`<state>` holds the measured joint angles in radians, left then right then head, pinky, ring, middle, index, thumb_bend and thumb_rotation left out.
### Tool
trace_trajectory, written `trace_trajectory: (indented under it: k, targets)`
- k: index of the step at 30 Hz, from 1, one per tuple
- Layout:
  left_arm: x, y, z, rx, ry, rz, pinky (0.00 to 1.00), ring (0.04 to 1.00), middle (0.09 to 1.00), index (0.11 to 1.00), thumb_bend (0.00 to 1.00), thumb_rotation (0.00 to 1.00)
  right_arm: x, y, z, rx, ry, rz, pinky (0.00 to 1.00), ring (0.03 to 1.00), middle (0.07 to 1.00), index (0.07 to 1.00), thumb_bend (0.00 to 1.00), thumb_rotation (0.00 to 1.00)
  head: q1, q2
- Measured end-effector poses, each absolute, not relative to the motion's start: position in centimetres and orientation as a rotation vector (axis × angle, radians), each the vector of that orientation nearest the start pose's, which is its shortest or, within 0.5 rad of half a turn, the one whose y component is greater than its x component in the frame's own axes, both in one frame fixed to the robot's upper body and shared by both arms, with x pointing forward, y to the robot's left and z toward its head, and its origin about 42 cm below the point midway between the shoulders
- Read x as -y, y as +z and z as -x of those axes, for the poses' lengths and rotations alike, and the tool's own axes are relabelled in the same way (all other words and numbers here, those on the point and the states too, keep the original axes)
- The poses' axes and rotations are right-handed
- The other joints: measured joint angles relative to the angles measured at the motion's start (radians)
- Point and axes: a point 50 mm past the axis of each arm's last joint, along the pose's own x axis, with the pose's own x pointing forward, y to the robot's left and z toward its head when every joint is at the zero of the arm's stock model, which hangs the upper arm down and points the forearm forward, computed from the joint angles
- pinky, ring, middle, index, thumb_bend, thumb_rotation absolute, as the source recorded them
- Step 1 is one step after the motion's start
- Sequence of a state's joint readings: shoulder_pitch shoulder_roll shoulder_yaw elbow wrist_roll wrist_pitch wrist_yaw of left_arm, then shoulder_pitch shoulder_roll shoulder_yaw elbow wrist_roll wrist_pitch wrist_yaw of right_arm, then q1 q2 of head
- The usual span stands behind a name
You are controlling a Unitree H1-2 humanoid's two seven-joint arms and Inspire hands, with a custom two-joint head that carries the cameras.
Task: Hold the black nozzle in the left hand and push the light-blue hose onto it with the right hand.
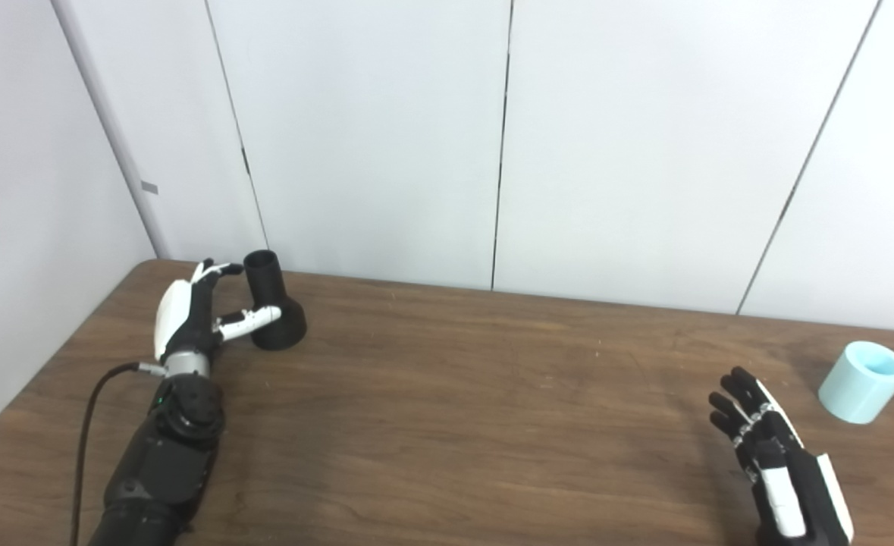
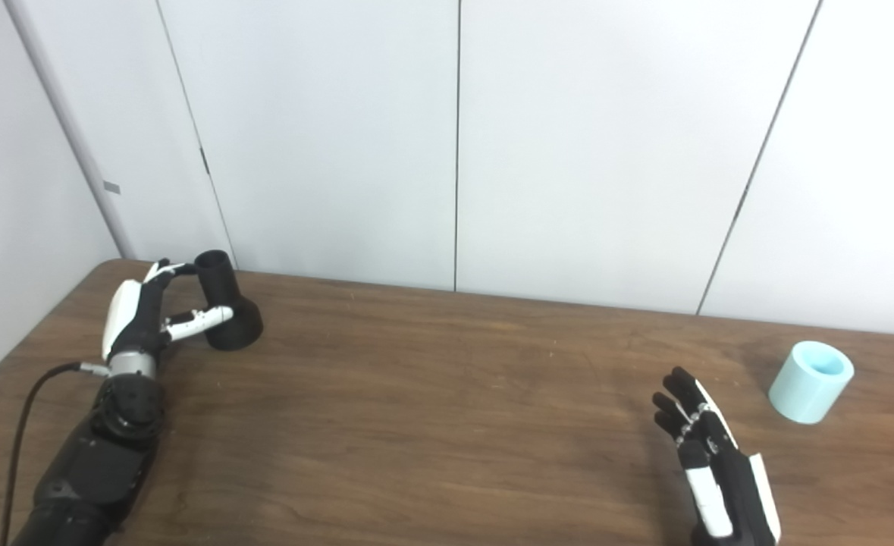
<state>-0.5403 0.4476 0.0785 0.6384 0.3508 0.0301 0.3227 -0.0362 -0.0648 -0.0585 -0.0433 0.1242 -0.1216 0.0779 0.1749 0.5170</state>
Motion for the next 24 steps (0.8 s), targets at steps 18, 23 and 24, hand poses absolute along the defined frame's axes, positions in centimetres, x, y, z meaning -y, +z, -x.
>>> trace_trajectory:
  k: [18,23,24]
  targets:
    - [-40.1,16.1,-44.3,-0.152,0.412,-0.815,1.0,0.971,0.866,0.521,0.54,0.14,23.8,12.7,-29.1,0.163,0.04,-0.055,0.84,0.866,0.881,0.883,0.7,0.78,-0.006,0.023]
    - [-40.2,16.8,-44.5,-0.115,0.381,-0.856,1.0,0.942,0.815,0.491,0.5,0.09,23.7,12.6,-29.0,0.145,0.041,-0.06,0.84,0.86,0.88,0.867,0.7,0.77,-0.012,0.029]
    - [-40.2,16.9,-44.5,-0.11,0.371,-0.868,1.0,0.941,0.81,0.489,0.5,0.09,23.6,12.6,-28.9,0.145,0.04,-0.062,0.83,0.858,0.877,0.864,0.7,0.77,-0.012,0.029]
